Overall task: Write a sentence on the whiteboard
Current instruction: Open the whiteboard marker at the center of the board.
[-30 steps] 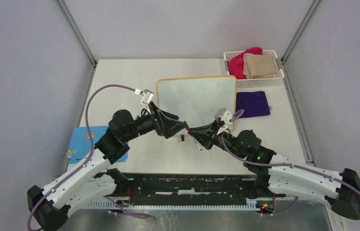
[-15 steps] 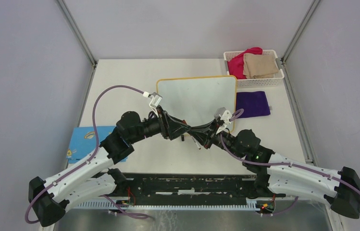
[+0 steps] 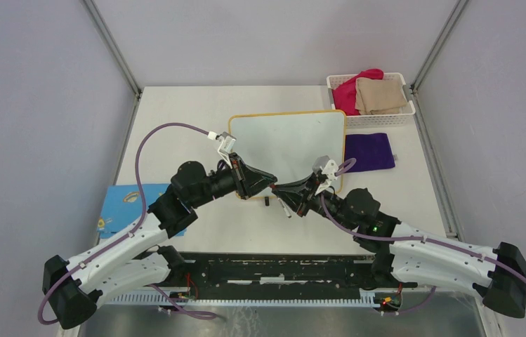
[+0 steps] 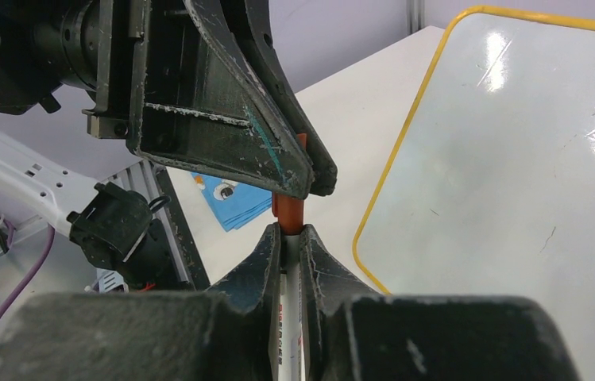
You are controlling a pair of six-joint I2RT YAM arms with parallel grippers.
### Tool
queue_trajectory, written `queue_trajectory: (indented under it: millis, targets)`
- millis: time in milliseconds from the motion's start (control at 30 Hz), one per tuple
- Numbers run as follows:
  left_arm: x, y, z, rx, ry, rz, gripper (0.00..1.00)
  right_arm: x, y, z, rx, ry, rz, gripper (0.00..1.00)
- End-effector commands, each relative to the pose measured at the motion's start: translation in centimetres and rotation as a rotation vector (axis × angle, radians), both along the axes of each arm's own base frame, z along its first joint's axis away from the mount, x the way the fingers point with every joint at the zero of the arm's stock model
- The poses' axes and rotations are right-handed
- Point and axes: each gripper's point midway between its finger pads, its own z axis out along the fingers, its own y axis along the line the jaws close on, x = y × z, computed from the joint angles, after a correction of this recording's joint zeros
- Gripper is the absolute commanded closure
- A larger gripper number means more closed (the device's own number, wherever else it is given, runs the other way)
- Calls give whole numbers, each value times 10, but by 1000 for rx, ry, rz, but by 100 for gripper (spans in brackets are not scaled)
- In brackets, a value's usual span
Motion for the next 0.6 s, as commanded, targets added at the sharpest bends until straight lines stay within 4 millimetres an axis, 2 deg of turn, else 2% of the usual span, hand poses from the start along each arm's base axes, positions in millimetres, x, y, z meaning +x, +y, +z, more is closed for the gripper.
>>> queue_trajectory:
  millis: [0,33,167,233,433,567]
  targets:
    - [-10,-5,27,-73,-58,-52,97,-5,0,40,103,-45,18,100]
    - [-10,-4,27,-74,-59,-52,98,-6,0,40,106,-42,23,98]
    - [-13,0,36,-93,-78,-46,98,-16,-1,38,89,-38,68,56]
    - [-16,2,42,-103,-90,-51,98,-22,-1,36,74,-37,98,46]
    - [-35,3,59,-128,-143,-141,98,-45,0,38,65,-24,214,34]
    - [-47,4,71,-149,-176,-198,98,-52,2,46,109,-10,255,34]
